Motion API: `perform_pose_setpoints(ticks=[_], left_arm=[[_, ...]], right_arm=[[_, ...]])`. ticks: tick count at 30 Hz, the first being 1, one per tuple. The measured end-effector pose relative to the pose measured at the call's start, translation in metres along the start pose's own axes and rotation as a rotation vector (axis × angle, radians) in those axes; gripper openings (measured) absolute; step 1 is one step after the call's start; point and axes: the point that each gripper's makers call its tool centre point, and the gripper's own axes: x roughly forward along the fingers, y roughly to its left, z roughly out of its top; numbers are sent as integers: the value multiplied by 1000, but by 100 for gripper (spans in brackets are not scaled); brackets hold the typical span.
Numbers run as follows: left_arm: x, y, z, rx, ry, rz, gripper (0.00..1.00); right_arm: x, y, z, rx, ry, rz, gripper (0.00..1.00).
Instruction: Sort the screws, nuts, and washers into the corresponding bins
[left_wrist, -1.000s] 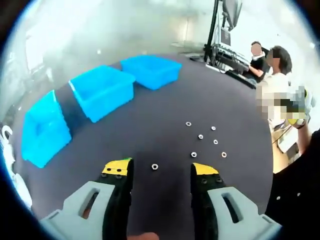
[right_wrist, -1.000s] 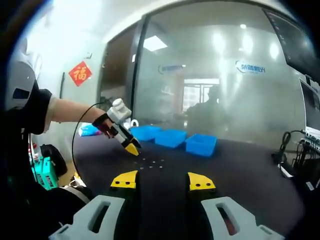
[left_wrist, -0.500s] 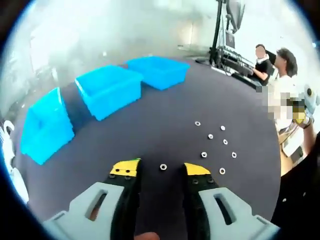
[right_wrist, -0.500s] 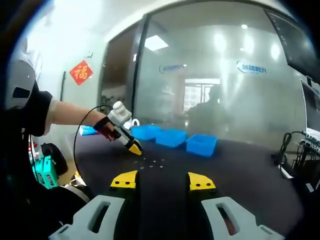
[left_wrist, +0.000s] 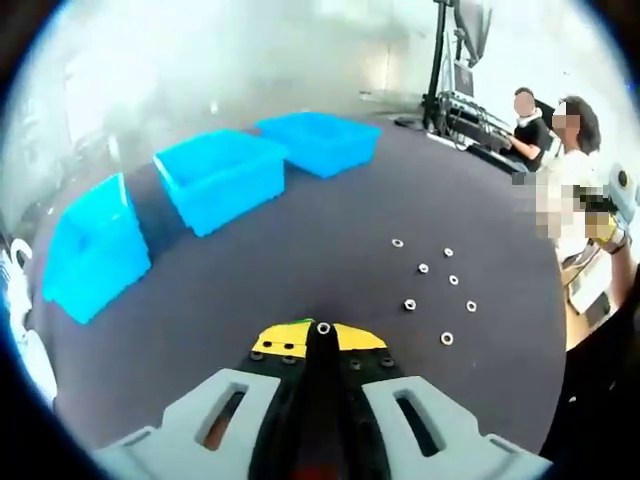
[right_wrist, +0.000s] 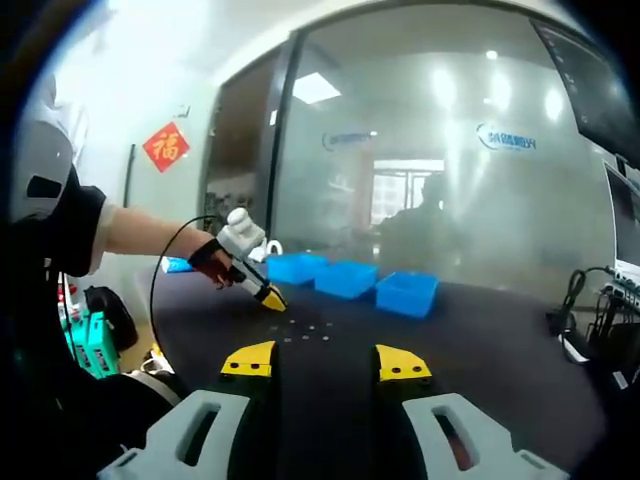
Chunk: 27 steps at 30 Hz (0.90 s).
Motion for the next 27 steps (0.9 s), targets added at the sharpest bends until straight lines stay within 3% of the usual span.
perform_pose_setpoints(ticks=[7,12,16,22,27], left_arm=[[-4,-5,1,-24,-23,-14,5],[-16,-11,13,-55,-115,-15,5],[-33,-14,31,-58,-234,3,5],[-63,-21,51,-39,-387,65,4],[-82,-21,60,-43,-480,120,4]], right_arm=[[0,-1,0,-2,-1,-1,32],[1,-3,0,4,-4,-11,32],[1,-5,4,11,-15,-22,32],[1,-6,10,15,-30,-31,32],[0,-5,18,19,-49,-38,32]])
